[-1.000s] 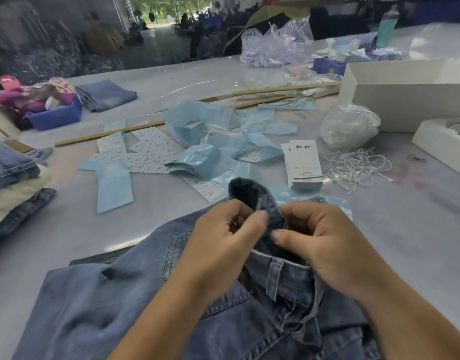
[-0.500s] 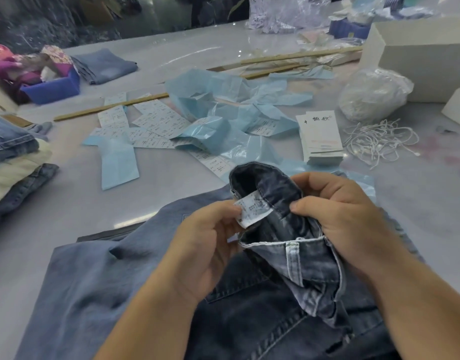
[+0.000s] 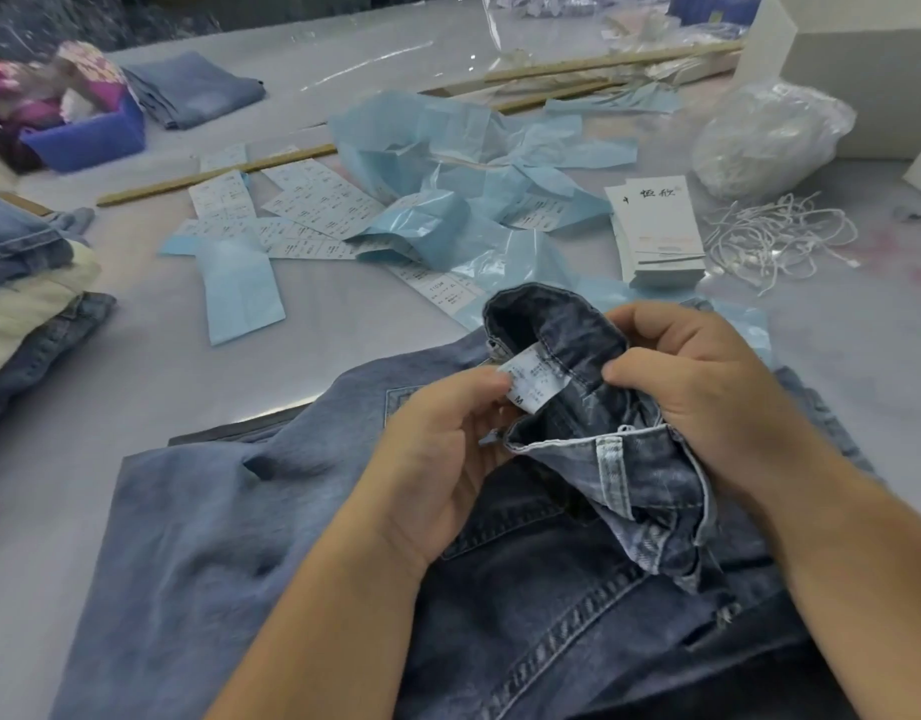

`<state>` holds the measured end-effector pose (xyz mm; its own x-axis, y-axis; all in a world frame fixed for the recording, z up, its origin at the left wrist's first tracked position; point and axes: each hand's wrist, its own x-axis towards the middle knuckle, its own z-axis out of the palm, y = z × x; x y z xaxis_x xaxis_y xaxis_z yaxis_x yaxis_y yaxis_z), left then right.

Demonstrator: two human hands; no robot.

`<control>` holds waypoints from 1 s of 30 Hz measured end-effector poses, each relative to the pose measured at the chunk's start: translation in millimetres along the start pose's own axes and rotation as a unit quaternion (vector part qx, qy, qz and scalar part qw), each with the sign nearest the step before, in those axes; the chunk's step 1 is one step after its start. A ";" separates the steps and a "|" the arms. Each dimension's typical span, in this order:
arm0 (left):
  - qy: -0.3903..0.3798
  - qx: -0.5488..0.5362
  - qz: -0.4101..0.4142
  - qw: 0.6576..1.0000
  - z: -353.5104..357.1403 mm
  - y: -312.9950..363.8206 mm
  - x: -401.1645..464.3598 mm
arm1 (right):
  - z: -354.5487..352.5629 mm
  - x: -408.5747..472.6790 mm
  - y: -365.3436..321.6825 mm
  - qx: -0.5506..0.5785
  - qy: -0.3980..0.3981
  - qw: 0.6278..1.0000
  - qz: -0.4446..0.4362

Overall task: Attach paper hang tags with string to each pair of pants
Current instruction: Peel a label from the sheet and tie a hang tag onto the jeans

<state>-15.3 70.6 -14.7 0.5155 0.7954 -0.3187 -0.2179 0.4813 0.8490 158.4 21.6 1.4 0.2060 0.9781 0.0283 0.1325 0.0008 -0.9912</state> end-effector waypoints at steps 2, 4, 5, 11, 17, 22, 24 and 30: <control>-0.002 0.015 0.006 1.000 -0.2 -1.3 0.5 | 1.3 -2.8 0.3 -0.029 0.007 1.000 -0.009; 0.008 0.050 0.025 0.998 2.1 -2.3 1.2 | 2.0 -5.8 -0.9 -0.073 0.011 0.997 -0.020; 0.012 0.072 0.037 0.997 3.5 -2.5 2.0 | 1.9 -6.8 -1.8 -0.094 0.015 0.995 -0.022; 0.018 0.139 0.109 0.984 26.5 12.7 13.1 | -15.9 -2.6 -4.4 -0.263 0.053 0.963 -0.009; -0.100 0.304 0.023 0.947 50.7 0.3 39.2 | -44.8 21.5 -37.7 -0.311 0.153 0.937 -0.047; 0.048 0.349 0.058 0.934 39.7 19.3 89.5 | -31.0 87.7 -74.0 -0.339 0.069 0.936 -0.062; 0.129 0.477 0.113 0.862 26.0 31.6 112.3 | -15.8 129.1 -67.7 -0.402 -0.012 0.916 -0.004; 0.236 0.636 0.109 0.726 -22.7 45.6 157.3 | 27.5 206.3 6.1 -0.502 -0.031 0.860 0.088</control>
<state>37.0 226.0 -35.7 0.1760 0.9840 0.0271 0.8459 -0.1652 0.5072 175.0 229.0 -2.4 0.2605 0.9540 -0.1486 0.8808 -0.2978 -0.3680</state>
